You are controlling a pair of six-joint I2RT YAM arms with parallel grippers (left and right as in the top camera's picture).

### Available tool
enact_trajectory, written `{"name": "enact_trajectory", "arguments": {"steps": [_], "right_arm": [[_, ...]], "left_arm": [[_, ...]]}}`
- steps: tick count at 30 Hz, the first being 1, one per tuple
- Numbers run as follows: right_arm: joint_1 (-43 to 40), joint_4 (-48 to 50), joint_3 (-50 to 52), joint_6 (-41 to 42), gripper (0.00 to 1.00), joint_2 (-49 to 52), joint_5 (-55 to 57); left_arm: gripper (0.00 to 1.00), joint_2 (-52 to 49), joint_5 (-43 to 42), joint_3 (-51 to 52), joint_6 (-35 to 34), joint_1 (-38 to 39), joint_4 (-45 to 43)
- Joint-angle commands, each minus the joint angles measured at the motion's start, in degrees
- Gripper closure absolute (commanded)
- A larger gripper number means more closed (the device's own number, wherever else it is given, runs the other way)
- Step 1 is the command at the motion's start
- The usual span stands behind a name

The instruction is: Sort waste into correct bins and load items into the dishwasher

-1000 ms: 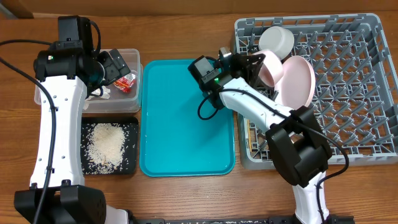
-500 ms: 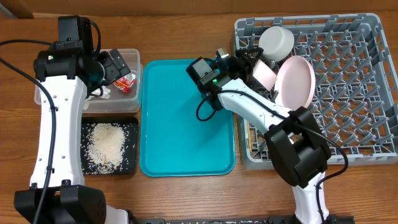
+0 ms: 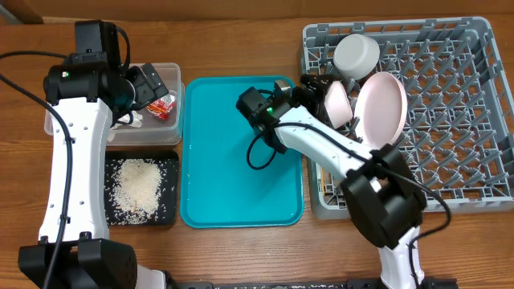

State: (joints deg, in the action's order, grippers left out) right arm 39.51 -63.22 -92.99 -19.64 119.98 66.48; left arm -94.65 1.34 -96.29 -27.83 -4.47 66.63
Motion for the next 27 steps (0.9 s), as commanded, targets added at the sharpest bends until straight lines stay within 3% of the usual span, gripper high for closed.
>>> {"name": "enact_trajectory", "arguments": {"steps": [1,10,17,22,27], "right_arm": [[-0.15,-1.29,0.28,8.98,0.0,-3.1,-16.35],[-0.28,1.7,0.28,11.76,0.0,-13.62,-33.18],[-5.22,5.88,0.28,24.39,0.0,-20.7,-49.37],[-12.31,10.14,0.28,35.85,0.0,-22.6,-72.85],[-17.66,9.68,0.31,38.05,0.0,-22.58,-82.64]], "left_arm": [[0.0,0.26,0.57,-0.46,1.25,0.37,0.0],[0.0,0.26,0.57,-0.46,1.25,0.37,-0.02],[0.0,0.26,0.57,-0.46,1.25,0.37,-0.02],[0.0,0.26,0.57,-0.46,1.25,0.37,-0.02],[0.0,0.26,0.57,-0.46,1.25,0.37,-0.02]]}}
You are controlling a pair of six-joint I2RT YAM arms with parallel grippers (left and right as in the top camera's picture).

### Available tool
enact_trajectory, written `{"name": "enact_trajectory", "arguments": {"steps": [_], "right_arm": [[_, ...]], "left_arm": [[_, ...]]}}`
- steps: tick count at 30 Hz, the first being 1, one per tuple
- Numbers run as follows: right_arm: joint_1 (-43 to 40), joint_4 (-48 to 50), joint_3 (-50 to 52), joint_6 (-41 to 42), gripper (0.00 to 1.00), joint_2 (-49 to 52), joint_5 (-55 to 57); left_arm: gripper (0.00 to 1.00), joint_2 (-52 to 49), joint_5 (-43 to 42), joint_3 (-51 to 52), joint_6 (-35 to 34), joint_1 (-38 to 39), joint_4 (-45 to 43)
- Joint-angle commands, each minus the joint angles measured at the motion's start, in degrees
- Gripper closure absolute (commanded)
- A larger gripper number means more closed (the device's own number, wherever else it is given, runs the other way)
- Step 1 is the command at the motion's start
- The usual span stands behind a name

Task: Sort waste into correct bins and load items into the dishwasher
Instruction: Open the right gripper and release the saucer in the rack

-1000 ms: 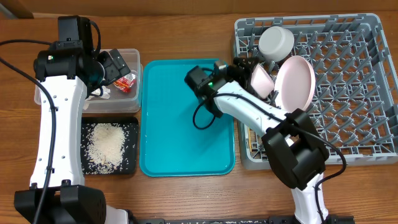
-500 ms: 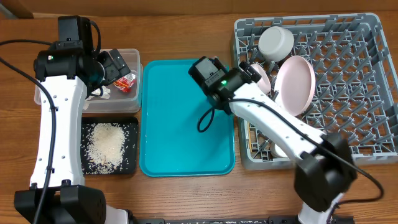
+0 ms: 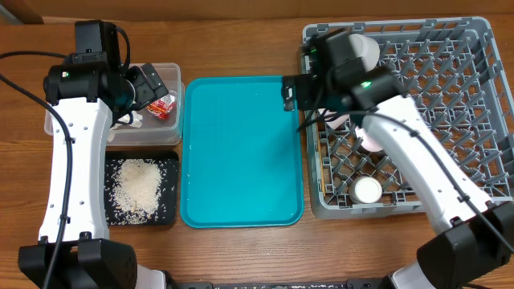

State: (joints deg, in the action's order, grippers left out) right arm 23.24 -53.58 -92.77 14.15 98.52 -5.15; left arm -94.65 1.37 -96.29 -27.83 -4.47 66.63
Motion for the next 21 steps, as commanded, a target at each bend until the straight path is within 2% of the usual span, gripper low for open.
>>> {"name": "enact_trajectory", "arguments": {"steps": [1,21], "right_arm": [[-1.9,0.04,0.09,4.11,0.0,-1.11,-11.02],[-2.75,0.15,0.09,4.11,0.0,-1.11,-11.02]], "left_arm": [[0.0,0.26,0.55,-0.46,1.25,0.37,0.0],[0.0,0.26,0.55,-0.46,1.25,0.37,-0.02]]}}
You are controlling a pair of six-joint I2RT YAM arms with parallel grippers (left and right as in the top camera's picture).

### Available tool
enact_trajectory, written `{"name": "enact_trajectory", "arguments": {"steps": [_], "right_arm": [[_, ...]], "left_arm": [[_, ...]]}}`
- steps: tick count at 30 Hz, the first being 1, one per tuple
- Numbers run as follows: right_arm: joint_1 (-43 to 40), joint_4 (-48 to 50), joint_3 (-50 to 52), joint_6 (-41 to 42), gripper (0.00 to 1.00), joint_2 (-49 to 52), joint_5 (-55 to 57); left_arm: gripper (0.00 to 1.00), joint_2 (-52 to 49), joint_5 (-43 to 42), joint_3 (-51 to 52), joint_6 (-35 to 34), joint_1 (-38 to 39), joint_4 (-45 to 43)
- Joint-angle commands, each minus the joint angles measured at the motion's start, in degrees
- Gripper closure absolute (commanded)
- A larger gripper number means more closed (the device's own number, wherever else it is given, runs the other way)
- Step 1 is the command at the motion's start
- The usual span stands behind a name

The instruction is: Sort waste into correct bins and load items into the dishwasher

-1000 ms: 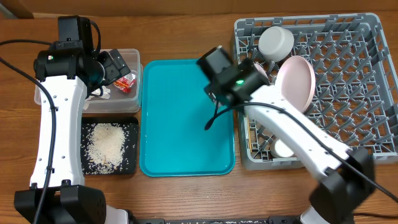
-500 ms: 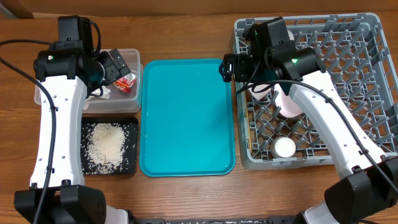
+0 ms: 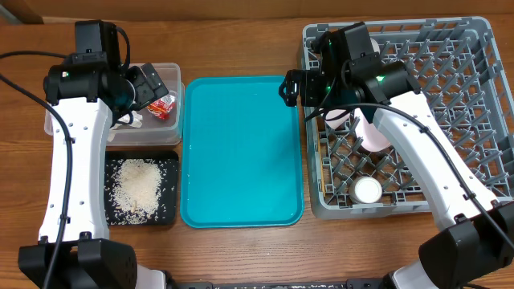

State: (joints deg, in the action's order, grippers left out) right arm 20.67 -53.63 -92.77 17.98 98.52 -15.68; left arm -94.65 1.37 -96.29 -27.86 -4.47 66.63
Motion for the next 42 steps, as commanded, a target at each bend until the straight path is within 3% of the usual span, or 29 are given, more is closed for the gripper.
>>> {"name": "enact_trajectory", "arguments": {"steps": [1,19,23,32,37,42], "right_arm": [[-0.17,0.2,0.09,0.28,0.0,-1.11,-0.48],[-0.17,-0.24,0.11,0.28,0.0,-1.11,-0.52],[-0.17,2.6,0.15,0.26,0.0,-2.01,4.24],[-0.17,9.92,0.15,-0.46,0.0,-11.89,13.86],[-0.2,10.01,0.15,-1.92,0.0,-19.56,20.61],[-3.3,9.42,2.05,-3.82,0.0,-28.87,20.46]], "left_arm": [[0.0,0.26,0.55,-0.46,1.27,0.37,0.0],[0.0,0.26,0.55,-0.46,1.27,0.37,-0.02],[0.0,0.26,0.55,-0.46,1.27,0.37,-0.02],[0.0,0.26,0.55,-0.46,1.27,0.37,-0.02],[0.0,0.26,0.55,-0.46,1.27,0.37,-0.02],[0.0,0.26,0.55,-0.46,1.27,0.37,-0.02]]}}
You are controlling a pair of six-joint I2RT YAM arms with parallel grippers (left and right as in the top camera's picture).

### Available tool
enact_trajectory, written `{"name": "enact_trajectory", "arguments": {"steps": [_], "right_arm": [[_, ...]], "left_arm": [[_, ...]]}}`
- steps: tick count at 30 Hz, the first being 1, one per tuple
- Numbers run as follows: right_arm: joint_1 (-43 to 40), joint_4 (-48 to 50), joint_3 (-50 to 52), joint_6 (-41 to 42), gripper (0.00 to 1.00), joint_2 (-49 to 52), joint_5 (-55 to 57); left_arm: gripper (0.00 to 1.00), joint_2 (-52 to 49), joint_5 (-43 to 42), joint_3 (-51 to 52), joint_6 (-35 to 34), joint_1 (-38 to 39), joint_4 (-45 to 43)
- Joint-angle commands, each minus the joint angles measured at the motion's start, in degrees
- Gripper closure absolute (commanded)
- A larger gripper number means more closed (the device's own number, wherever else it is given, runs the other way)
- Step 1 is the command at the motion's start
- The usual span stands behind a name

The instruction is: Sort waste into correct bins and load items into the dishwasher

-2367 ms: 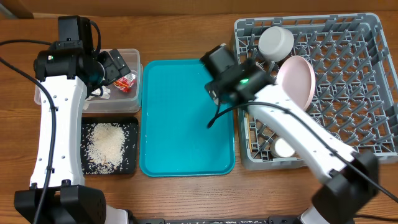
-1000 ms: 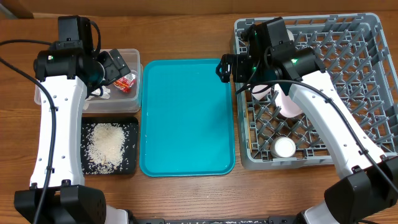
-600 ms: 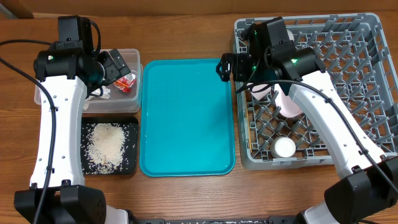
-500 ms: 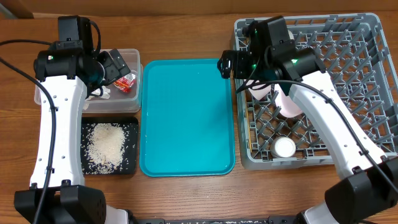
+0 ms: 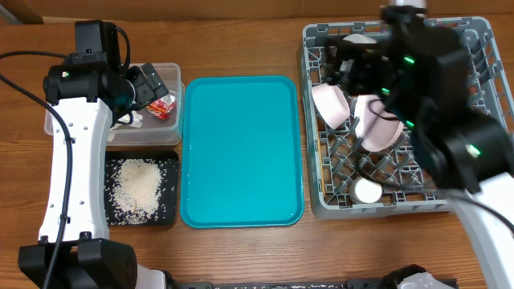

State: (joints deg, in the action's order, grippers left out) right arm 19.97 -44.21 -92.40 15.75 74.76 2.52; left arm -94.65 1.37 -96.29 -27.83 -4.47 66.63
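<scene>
The teal tray (image 5: 241, 152) lies bare in the middle of the table. In the grey dish rack (image 5: 474, 104) on the right, a pink bowl (image 5: 331, 103) and a pink plate (image 5: 376, 132) stand on edge, and a white cup (image 5: 368, 190) sits near the front. My right gripper (image 5: 344, 71) hangs high over the rack's left part, close to the camera; its jaws are lost in the dark mass. My left gripper (image 5: 148, 84) stays over the clear bin (image 5: 173, 76), open, beside a red wrapper (image 5: 163, 105).
A black tray of white rice (image 5: 140, 189) sits in front of the clear bin. A white bowl (image 5: 359, 38) at the rack's back left is mostly hidden by the right arm, which covers much of the rack.
My right arm now looms higher and further right over the rack, its gripper no longer at the rack's left rim. The left arm and all dishes are as before.
First my right gripper was at the pink bowl in the rack's left side. Then it was off the bowl, by the tray's right edge, with the bowl left standing in the rack. It stayed near there and is now raised over the rack. The left arm never moved.
</scene>
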Motion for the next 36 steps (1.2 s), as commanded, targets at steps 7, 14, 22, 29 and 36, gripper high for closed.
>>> {"name": "enact_trajectory", "arguments": {"steps": [7,14,22,29,36], "right_arm": [[-9.68,4.37,18.03,-1.62,0.0,-19.71,1.29],[-12.33,20.46,44.35,-1.62,0.0,-38.29,1.44],[-13.79,38.1,71.01,-0.46,0.0,-55.76,-0.02],[-15.89,45.55,81.66,-0.5,0.0,-64.24,-1.77],[-17.7,46.1,86.55,-0.48,0.0,-69.85,-1.81]], "left_arm": [[0.0,0.26,0.55,-0.46,1.25,0.37,-0.02],[0.0,0.26,0.55,-0.46,1.25,0.37,-0.02],[0.0,0.26,0.55,-0.46,1.25,0.37,-0.02],[0.0,0.26,0.55,-0.46,1.25,0.37,0.0],[0.0,0.26,0.55,-0.46,1.25,0.37,-0.02]]}}
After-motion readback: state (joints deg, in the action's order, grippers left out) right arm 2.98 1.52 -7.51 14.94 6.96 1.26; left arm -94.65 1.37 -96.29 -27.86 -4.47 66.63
